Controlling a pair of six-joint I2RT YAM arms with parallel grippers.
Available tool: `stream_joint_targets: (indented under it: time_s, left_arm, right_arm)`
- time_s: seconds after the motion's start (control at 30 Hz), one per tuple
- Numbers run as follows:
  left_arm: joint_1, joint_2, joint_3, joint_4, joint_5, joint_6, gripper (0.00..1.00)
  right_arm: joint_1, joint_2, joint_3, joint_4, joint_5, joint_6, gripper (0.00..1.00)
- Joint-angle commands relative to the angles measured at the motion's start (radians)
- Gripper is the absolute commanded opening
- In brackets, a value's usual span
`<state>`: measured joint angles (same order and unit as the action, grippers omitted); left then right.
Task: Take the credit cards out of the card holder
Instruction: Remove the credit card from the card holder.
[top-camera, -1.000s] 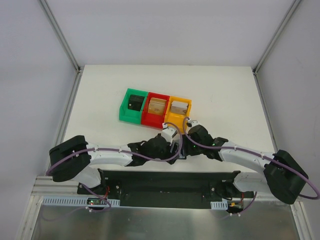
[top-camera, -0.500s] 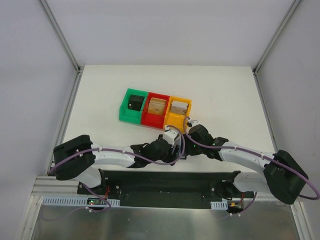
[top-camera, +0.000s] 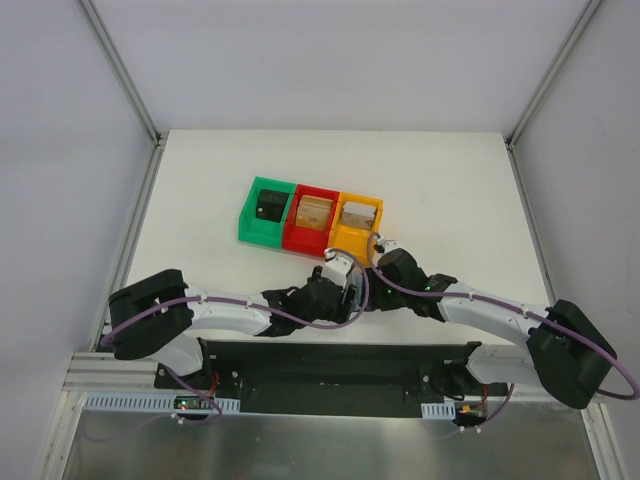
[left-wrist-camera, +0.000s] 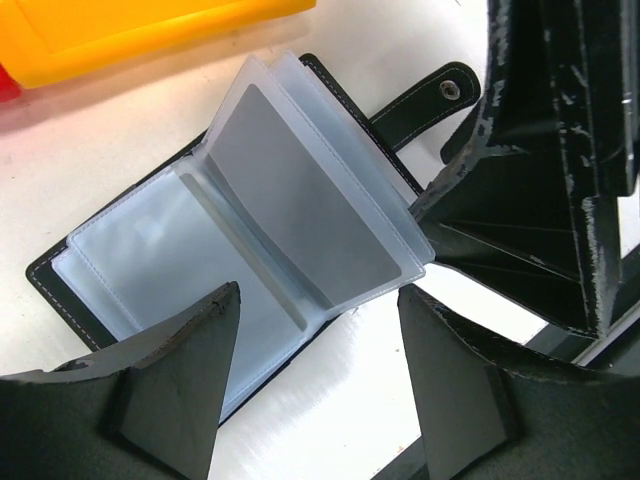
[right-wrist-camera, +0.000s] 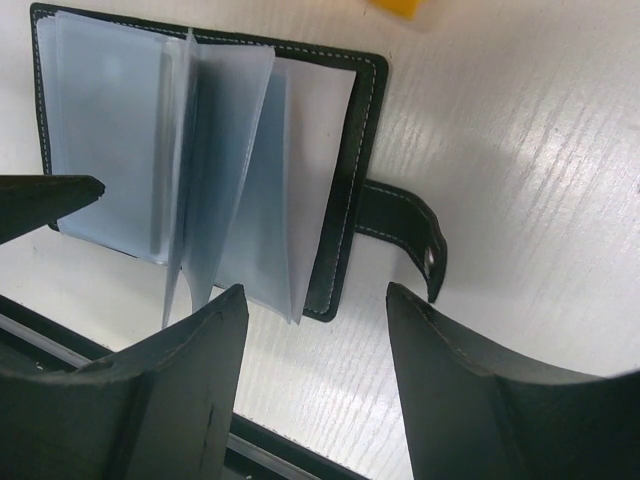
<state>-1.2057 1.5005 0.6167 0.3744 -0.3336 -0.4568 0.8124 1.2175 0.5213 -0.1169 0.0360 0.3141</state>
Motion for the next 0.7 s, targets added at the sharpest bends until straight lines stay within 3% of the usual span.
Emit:
stream_joint_targets:
  time_s: [0.0, 0.67]
  left_arm:
    - [-0.011, -0.032, -0.003, -0.012, -0.064, -0.02, 0.63]
    - [-0.011, -0.123, -0.095, -0.101, -0.128, -0.141, 0.6]
  right_arm:
    - [-0.005, -0.013, 0.002, 0.013, -0.01, 0.019, 0.6]
    - [-0.005, -0.012, 0.008, 0.011, -0.005, 0.013, 0.6]
